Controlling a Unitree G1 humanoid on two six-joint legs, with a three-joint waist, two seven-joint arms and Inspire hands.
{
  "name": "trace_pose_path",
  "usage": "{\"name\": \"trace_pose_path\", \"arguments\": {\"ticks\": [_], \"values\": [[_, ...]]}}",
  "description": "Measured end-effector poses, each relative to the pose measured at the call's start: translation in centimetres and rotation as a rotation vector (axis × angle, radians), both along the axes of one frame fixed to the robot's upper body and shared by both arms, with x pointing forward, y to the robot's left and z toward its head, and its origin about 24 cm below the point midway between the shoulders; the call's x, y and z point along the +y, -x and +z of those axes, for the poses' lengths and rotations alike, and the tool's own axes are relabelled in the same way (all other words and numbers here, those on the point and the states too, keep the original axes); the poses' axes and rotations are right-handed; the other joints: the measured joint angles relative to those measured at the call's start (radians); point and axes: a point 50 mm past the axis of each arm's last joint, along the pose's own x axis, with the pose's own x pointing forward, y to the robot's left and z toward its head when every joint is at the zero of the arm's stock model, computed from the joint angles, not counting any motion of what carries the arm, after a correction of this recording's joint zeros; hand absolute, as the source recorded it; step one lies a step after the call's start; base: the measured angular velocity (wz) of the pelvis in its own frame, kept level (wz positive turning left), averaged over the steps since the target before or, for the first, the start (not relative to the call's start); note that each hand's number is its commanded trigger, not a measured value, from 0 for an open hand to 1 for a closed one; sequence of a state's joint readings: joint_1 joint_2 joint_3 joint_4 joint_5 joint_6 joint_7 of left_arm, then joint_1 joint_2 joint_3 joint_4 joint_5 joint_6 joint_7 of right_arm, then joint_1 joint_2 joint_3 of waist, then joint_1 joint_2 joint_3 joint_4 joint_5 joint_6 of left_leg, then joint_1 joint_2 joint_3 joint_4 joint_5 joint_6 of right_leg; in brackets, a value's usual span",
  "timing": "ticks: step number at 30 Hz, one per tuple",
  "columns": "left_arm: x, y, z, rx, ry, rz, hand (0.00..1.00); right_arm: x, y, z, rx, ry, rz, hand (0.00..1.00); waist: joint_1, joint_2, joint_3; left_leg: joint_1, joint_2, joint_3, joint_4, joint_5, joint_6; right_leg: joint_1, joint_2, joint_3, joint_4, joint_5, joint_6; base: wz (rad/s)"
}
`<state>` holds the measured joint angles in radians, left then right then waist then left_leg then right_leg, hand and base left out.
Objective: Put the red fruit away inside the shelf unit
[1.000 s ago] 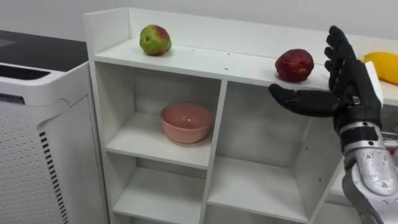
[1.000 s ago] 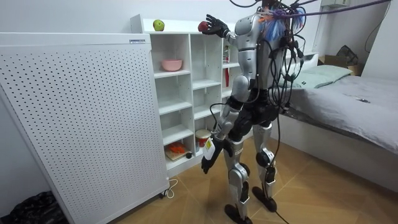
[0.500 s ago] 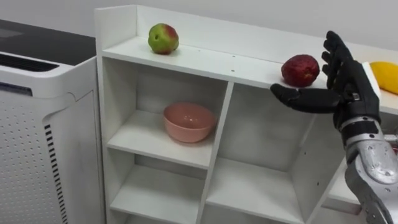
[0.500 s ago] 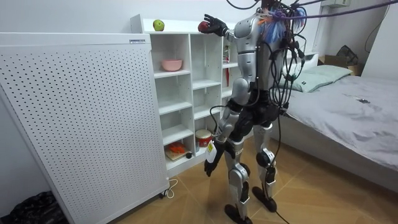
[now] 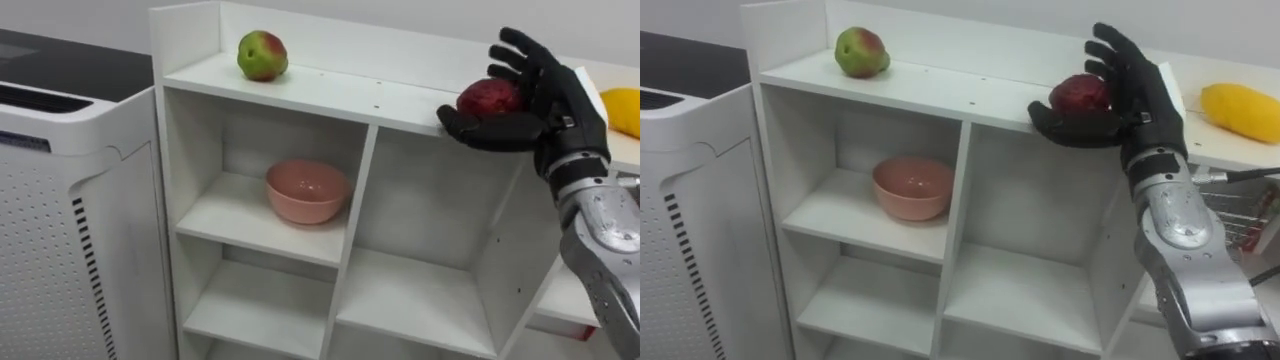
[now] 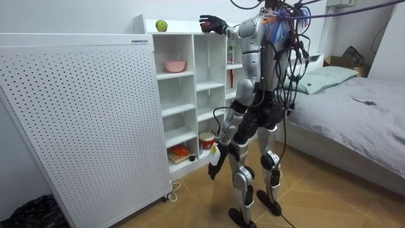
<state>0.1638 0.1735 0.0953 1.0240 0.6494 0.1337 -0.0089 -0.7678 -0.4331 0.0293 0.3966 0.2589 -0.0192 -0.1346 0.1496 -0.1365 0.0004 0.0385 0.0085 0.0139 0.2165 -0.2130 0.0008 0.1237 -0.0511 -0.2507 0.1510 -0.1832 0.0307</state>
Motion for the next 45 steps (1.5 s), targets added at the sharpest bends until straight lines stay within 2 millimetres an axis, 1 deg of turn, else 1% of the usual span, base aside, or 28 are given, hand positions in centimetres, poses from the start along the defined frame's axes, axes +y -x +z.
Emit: {"name": "trace_pose_path", "arguments": {"ticks": [3, 8, 18, 23, 26, 28, 29, 30, 31, 32, 36, 37, 38, 39, 40, 41, 43, 45], "values": [[0.1, 0.0, 0.0, 0.0, -0.004, -0.001, 0.0, 0.2, -0.1, -0.3, 0.019, 0.028, 0.014, 1.0, 0.004, 0.0, 0.0, 0.011, 0.0, 0.0, -0.003, 0.0, 0.0, 0.009, 0.0, 0.001, 0.0, 0.0, 0.0, 0.0], [0.2, 0.1, 0.0, 0.007, -0.008, 0.004, 0.0, -0.1, -0.2, -0.6, 0.042, 0.04, 0.029, 1.0, 0.012, 0.0, 0.0007, 0.024, 0.0, -0.002, -0.003, 0.0, 0.0, 0.025, 0.0, 0.003, -0.001, 0.0, 0.0, 0.01], [0.2, 0.2, 0.0, 0.007, -0.004, 0.033, 0.0, -0.2, -0.1, -0.5, 0.051, 0.086, 0.054, 1.0, 0.009, -0.001, 0.0016, 0.017, 0.0, -0.004, 0.004, 0.0, 0.0, 0.027, 0.001, 0.002, 0.0, 0.0, 0.0, 0.0], [0.2, 0.1, 0.0, 0.007, -0.004, 0.031, 0.0, -0.3, -0.1, -0.7, 0.056, 0.023, 0.075, 1.0, 0.004, 0.0, 0.0036, 0.024, -0.002, -0.014, 0.002, 0.0, 0.0, 0.035, 0.001, 0.0, 0.0, 0.0, 0.0, 0.06], [0.2, 0.1, 0.0, 0.003, -0.007, 0.033, 0.0, -0.2, -0.1, -0.6, 0.052, -0.037, 0.098, 1.0, -0.003, 0.005, 0.0065, 0.023, -0.002, -0.015, 0.003, 0.0, 0.0, 0.034, 0.001, 0.0, -0.001, 0.0, 0.0, 0.0], [0.2, -0.2, 0.1, -0.007, -0.005, 0.028, 0.0, 0.0, 0.5, -0.7, 0.032, -0.057, 0.121, 1.0, -0.005, 0.013, 0.0105, 0.022, -0.002, -0.015, 0.005, 0.0, 0.0, 0.032, 0.001, 0.003, -0.001, 0.0, 0.0, 0.0], [0.1, -0.2, 0.1, -0.009, -0.004, 0.027, 0.0, 0.1, 0.9, -0.7, 0.023, -0.062, 0.136, 1.0, -0.005, 0.016, 0.0103, 0.022, -0.002, -0.014, 0.004, 0.0, 0.0, 0.032, 0.001, 0.004, -0.001, 0.0, 0.0, 0.0], [0.1, 0.1, 0.0, -0.006, -0.009, 0.029, 0.0, 0.6, 1.6, -1.0, 0.01, -0.073, 0.167, 1.0, -0.003, 0.022, 0.0074, 0.023, -0.002, -0.012, 0.003, 0.0, 0.0, 0.032, 0.001, 0.008, -0.001, 0.0, 0.0, -0.04], [0.0, 0.3, -0.1, 0.002, -0.012, 0.032, 0.0, 1.1, 2.2, -1.5, 0.008, -0.07, 0.199, 1.0, -0.009, 0.03, 0.0039, 0.025, -0.002, -0.009, 0.002, 0.0, 0.0, 0.032, 0.001, 0.015, -0.001, 0.0, 0.0, -0.05], [0.0, 0.3, -0.1, 0.001, -0.013, 0.032, 0.0, 1.3, 2.6, -1.8, 0.007, -0.07, 0.21, 1.0, -0.01, 0.033, 0.0029, 0.025, -0.002, -0.005, 0.002, 0.0, 0.0, 0.031, 0.001, 0.018, -0.001, 0.0, 0.0, -0.07], [0.0, 0.4, -0.1, -0.013, -0.04, 0.034, 0.0, 3.3, 4.5, -3.9, 0.038, -0.092, 0.319, 1.0, -0.008, 0.062, -0.0083, 0.023, 0.001, 0.02, 0.0, 0.0, 0.0, 0.019, 0.001, 0.033, 0.0, 0.0, 0.0, -0.16], [-0.1, 0.5, -0.1, -0.013, -0.049, 0.024, 0.0, 3.8, 4.9, -4.6, 0.059, -0.095, 0.352, 1.0, -0.01, 0.068, -0.0093, 0.025, 0.001, 0.025, -0.003, 0.0, 0.0, 0.019, 0.001, 0.04, 0.0, 0.0, 0.0, -0.15], [-0.1, 0.6, -0.1, -0.015, -0.051, 0.026, 0.0, 4.1, 5.0, -5.0, 0.073, -0.097, 0.371, 1.0, -0.01, 0.071, -0.0088, 0.024, 0.001, 0.028, -0.003, 0.0, 0.0, 0.019, 0.001, 0.045, 0.0, 0.0, 0.0, -0.13], [-0.3, 0.6, -0.2, -0.018, -0.048, 0.035, 0.0, 4.5, 5.3, -5.9, 0.104, -0.108, 0.402, 1.0, -0.011, 0.074, -0.0079, 0.024, 0.002, 0.031, -0.004, 0.0, 0.0, 0.019, 0.001, 0.052, 0.0, 0.0, 0.0, -0.08], [-0.4, 0.7, -0.3, -0.017, -0.045, 0.037, 0.0, 4.8, 5.5, -6.8, 0.135, -0.127, 0.425, 1.0, -0.016, 0.074, -0.0077, 0.021, 0.002, 0.033, -0.004, 0.001, 0.001, 0.016, 0.001, 0.053, 0.001, 0.0, 0.0, -0.05], [-0.5, 0.7, -0.3, -0.018, -0.044, 0.041, 0.0, 4.9, 5.7, -7.2, 0.151, -0.131, 0.434, 1.0, -0.017, 0.073, -0.008, 0.019, 0.002, 0.033, -0.005, 0.001, 0.001, 0.014, 0.001, 0.053, 0.002, 0.0, 0.0, -0.03], [-0.7, 1.1, -0.5, -0.008, -0.041, 0.056, 0.0, 5.3, 6.3, -9.0, 0.216, -0.137, 0.47, 1.0, -0.013, 0.069, -0.009, 0.014, 0.002, 0.038, -0.009, 0.0, 0.001, 0.004, 0.001, 0.055, 0.004, 0.001, -0.002, -0.08], [-0.8, 1.3, -0.5, -0.004, -0.032, 0.072, 0.0, 5.8, 6.6, -10.0, 0.251, -0.15, 0.499, 1.0, -0.014, 0.067, -0.0089, -0.001, 0.003, 0.04, -0.004, 0.001, 0.001, -0.01, 0.001, 0.055, 0.005, 0.003, -0.004, -0.03]]}}
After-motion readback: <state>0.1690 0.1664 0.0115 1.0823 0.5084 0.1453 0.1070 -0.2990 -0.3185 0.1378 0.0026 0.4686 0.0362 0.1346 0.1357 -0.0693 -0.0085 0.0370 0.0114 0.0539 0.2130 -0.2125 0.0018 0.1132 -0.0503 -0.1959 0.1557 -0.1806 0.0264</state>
